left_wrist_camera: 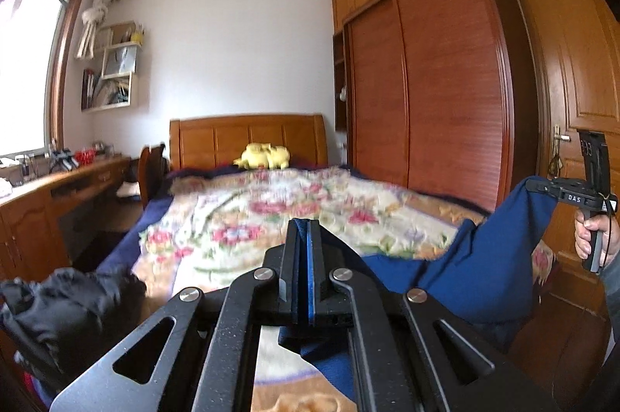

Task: Fold large clothes
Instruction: 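Lift the hem with both grippers and fold it onto the collar, release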

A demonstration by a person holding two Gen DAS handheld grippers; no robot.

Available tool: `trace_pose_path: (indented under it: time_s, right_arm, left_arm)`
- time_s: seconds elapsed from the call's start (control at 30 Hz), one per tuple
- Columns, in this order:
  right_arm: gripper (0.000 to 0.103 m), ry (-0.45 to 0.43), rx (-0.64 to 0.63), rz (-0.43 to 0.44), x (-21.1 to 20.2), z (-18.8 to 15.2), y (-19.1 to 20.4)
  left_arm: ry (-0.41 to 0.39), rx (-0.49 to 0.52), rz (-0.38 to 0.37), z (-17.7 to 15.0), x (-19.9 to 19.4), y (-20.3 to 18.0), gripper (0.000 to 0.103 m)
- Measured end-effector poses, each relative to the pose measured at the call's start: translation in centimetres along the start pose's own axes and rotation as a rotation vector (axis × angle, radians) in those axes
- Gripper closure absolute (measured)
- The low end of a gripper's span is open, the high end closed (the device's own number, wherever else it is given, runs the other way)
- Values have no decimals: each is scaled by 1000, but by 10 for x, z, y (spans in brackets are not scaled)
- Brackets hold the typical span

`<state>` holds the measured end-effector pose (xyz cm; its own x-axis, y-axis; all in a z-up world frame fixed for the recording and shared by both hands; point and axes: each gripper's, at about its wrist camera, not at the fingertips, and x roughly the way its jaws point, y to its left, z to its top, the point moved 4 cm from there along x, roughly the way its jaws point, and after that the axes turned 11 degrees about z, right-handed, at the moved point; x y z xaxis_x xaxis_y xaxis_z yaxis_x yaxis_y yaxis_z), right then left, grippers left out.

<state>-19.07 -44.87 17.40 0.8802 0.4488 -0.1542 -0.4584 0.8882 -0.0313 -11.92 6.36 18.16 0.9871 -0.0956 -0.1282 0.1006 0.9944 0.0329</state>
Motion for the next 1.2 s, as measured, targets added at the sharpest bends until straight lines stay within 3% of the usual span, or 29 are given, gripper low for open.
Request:
trace_pose_path:
  time_s: [0.13,0.23,0.4,0.77,0.93,1.2]
  right_arm:
    - [99,-51,-29,-22,-19,17,1]
    - [99,-45,-14,-48,-7,22,-10]
    - [98,67,7,-100,56,7,-19]
    - [98,263,74,-138,226,-39,-96]
    - [98,311,93,-136,301,-28,-123]
    - [98,319,109,-170,357,-30,-157]
  left_arm:
    - [-43,-1,22,20,-5,6,100]
    - [-24,-4,36,25,13,12,100]
    - [61,6,81,3,63,14,100]
    - [264,-2,186,-66,200,41,100]
    - [315,3,219,-83,264,44,100]
    - [345,-5,245,-87,344,48,100]
